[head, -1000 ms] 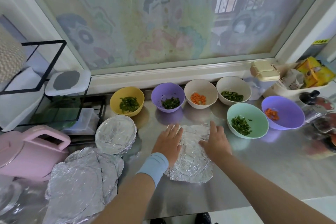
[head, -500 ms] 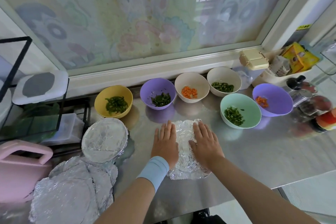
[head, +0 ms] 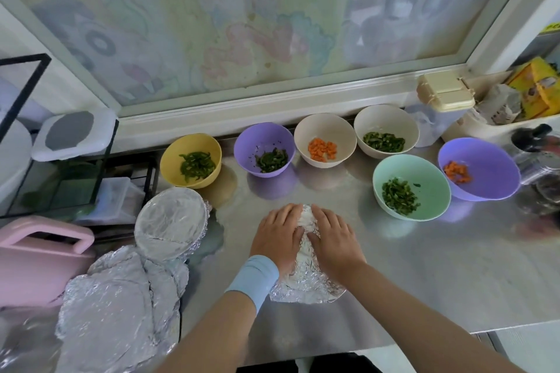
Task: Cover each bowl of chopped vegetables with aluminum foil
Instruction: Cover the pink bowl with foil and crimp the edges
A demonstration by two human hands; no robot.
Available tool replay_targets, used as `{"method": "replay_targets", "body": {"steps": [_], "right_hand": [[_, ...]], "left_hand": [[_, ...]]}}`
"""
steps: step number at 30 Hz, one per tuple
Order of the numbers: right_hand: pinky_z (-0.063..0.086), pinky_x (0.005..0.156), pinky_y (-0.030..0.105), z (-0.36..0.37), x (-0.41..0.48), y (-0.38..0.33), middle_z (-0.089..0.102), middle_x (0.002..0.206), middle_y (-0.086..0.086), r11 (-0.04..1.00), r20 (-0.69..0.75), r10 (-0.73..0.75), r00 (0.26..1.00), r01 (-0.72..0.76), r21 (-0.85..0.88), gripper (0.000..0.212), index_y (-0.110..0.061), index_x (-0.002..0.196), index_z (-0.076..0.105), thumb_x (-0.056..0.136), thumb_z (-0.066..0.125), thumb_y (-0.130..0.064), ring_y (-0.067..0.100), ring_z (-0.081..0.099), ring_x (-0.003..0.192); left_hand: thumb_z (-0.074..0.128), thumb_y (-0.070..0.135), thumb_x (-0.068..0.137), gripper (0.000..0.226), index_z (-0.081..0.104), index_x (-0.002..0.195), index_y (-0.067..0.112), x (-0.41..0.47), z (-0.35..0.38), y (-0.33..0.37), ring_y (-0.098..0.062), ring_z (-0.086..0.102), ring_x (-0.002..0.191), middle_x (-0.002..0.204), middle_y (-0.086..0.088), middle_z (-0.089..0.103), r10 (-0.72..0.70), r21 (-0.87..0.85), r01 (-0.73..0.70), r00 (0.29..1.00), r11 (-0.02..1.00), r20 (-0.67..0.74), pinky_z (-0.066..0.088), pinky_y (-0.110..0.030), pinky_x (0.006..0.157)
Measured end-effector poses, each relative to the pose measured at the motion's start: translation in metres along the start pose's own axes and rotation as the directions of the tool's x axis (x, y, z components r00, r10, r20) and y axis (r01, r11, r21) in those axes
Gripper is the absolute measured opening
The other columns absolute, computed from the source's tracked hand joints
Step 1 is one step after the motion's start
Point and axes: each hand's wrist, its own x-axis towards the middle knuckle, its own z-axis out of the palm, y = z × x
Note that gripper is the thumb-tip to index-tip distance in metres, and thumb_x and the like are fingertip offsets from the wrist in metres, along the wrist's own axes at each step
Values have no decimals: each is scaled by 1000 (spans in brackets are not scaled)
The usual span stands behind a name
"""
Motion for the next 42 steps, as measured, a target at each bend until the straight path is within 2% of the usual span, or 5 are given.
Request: {"method": "replay_targets", "body": {"steps": [21, 28, 32, 37, 42], "right_hand": [[39, 96, 38, 8, 6, 2, 56, 122, -8, 998, -31, -55, 998, 54, -45, 43, -34, 138, 38, 97, 36, -45, 21, 52, 111], [25, 114, 43, 0, -7, 0, 27, 157, 6, 983, -30, 16, 999, -21, -183, 57, -25, 152, 25, 99, 40, -39, 26, 25, 144], [40, 107, 48, 3, -23, 1, 40, 152, 11, 963, -55, 51, 997, -64, -264, 58, -14, 148, 38, 92, 48, -22, 31, 41, 138], [38, 108, 49, 4, -19, 6, 40, 153, 9, 965, -40, 26, 999, -36, -259, 69, -14, 149, 37, 84, 59, -12, 30, 40, 139], [16, 119, 40, 7, -14, 3, 9, 164, 2, 990, -25, 10, 1000, -14, -137, 60, -18, 157, 11, 101, 33, -22, 22, 11, 151]], "left_hand": [[34, 33, 104, 30, 59, 122, 30, 7, 3, -17, -10, 59, 100, 114, 13, 63, -154, -349, 172, 985, 921, 79, 47, -29, 84], [32, 31, 103, 30, 61, 111, 28, -6, 5, -10, -15, 59, 92, 102, 9, 66, -429, -537, 416, 897, 734, 108, 44, -29, 79], [37, 23, 101, 31, 62, 119, 27, -21, 12, 3, -17, 55, 110, 119, 7, 63, -566, -601, 472, 823, 645, 39, 44, -31, 93], [42, -14, 80, 71, 49, 142, 19, -9, 1, -1, -19, 33, 141, 150, 0, 44, -278, -431, 179, 944, 884, -177, 24, -34, 118], [43, -10, 80, 68, 52, 140, 20, 15, -9, 2, -13, 40, 135, 145, 5, 49, 71, -362, -66, 998, 930, 0, 29, -23, 114]]}}
